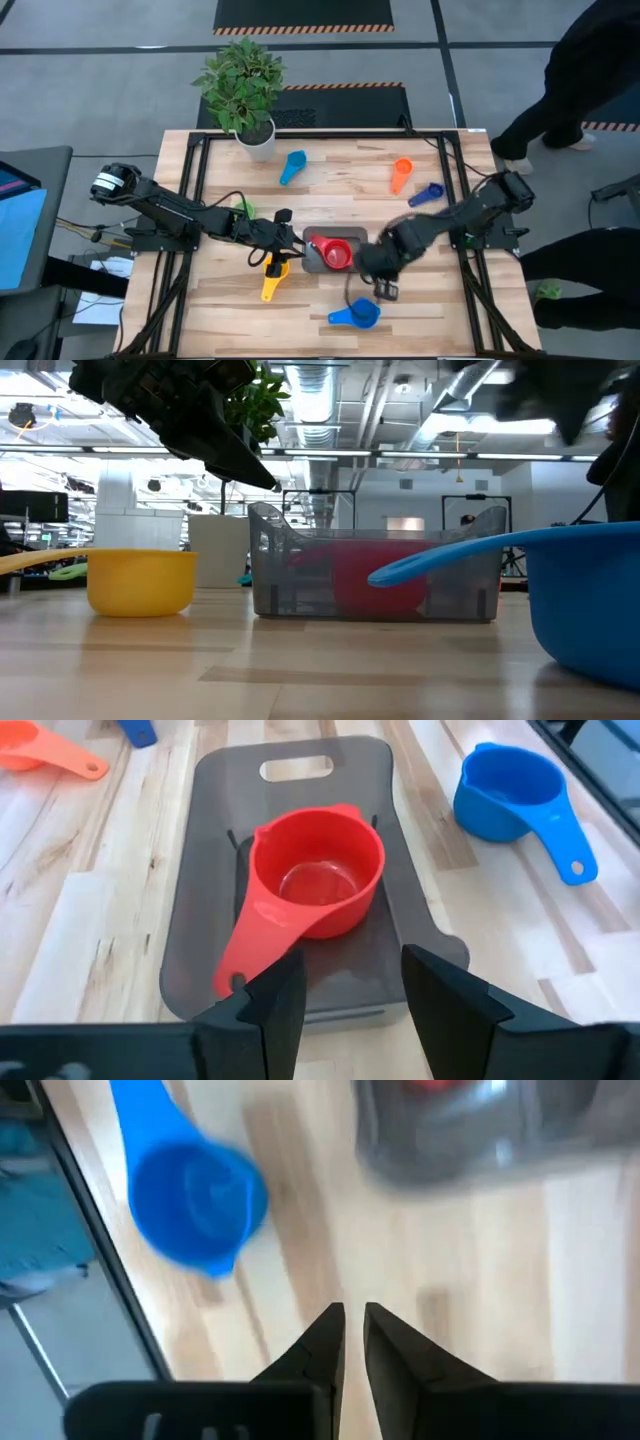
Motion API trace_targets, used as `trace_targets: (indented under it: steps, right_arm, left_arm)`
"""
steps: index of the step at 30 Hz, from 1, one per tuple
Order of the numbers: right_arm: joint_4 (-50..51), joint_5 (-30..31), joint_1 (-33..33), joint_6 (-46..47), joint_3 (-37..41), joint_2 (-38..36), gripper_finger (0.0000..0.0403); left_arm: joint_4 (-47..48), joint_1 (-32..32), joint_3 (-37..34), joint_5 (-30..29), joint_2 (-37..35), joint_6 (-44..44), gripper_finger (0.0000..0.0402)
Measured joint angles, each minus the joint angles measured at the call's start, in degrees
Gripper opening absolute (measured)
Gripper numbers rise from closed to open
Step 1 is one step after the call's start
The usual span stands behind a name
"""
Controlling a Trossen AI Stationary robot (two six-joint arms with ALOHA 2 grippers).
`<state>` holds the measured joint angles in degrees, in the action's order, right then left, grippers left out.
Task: Nest measuring cups in basket
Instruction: Adjust the blue measuring cup
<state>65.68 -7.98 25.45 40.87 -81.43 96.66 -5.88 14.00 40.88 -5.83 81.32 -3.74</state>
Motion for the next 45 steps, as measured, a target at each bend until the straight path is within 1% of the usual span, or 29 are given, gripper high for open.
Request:
trace_targets:
  steps: [2, 3, 5, 7, 8, 9, 11, 15, 18, 20, 22, 24, 26, 33, 38, 45]
  right_arm:
    - [1.68, 1.90, 3.71, 3.37, 0.00, 0.00, 0.0066]
    - [1.91, 3.80, 5.71, 5.03, 0.02, 0.00, 0.0066]
    - [1.32, 9.40, 9.39, 8.09, 0.04, 0.00, 0.0066]
    - [-0.45, 16.58, 12.62, 11.54, 0.12, 0.14, 0.0066]
    - [-1.46, 19.13, 13.80, 12.93, 0.22, 0.63, 0.0066]
    - [-2.25, 20.86, 14.61, 13.82, 0.40, 1.31, 0.0066]
    - [-3.26, 22.12, 15.75, 14.62, 1.24, 2.83, 0.0065]
    - [-3.31, 22.04, 15.87, 14.51, 2.94, 7.74, 0.0065]
    - [-3.52, 21.22, 15.80, 14.25, 2.95, 10.11, 0.0065]
    - [-4.94, 18.81, 15.79, 13.89, 2.95, 10.74, 0.0065]
    - [-9.49, 16.31, 15.87, 11.41, 2.95, 11.38, 0.0065]
    - [-14.34, 15.58, 16.24, 9.29, 2.93, 11.61, 0.0065]
    - [-16.66, 15.52, 16.24, 8.44, 2.82, 11.39, 0.0065]
    - [-18.47, 13.84, 15.69, 8.32, 2.86, 11.47, 0.0065]
    - [-14.49, 8.82, 15.82, 9.95, 2.89, 11.47, 0.0065]
    - [-22.60, 9.04, 16.20, 9.63, 4.06, 11.45, 0.0065]
  left_arm:
    - [-1.10, 0.00, 0.00, 0.82, 0.00, -0.46, 0.0157]
    - [-1.65, 0.00, 0.00, 1.53, 0.00, -0.47, 0.0157]
    - [-1.95, 0.08, 0.00, 2.75, 0.00, -0.45, 0.0157]
    - [-1.92, 0.22, 0.00, 2.87, 0.00, -0.89, 0.0157]
    - [-1.95, 0.28, 0.00, 2.91, 0.00, -1.30, 0.0157]
    - [-1.95, 0.37, 0.00, 2.93, 0.00, -1.51, 0.0158]
    - [-1.98, 0.66, 0.00, 2.93, 0.00, -1.56, 0.0157]
    - [-2.37, 1.41, 0.00, 2.87, 0.00, -2.08, 0.0157]
    - [-2.79, 2.30, 0.00, 2.87, 0.00, -3.35, 0.0157]
    - [-2.60, 2.96, 0.08, 2.80, 0.00, -3.53, 0.0157]
    - [-2.38, 3.69, 0.43, 2.83, 0.00, -3.57, 0.0158]
    - [-2.36, 4.19, 0.98, 2.57, 0.00, -3.37, 0.0158]
    - [-2.33, 4.63, 1.66, 2.09, 0.00, -2.82, 0.0157]
    - [0.46, 5.70, 3.78, 1.91, 0.00, -1.91, 0.0158]
    - [1.12, 6.40, 3.85, 1.91, 0.00, -1.50, 0.0157]
    - [1.48, 7.02, 3.85, -0.46, 0.00, -1.43, 0.0157]
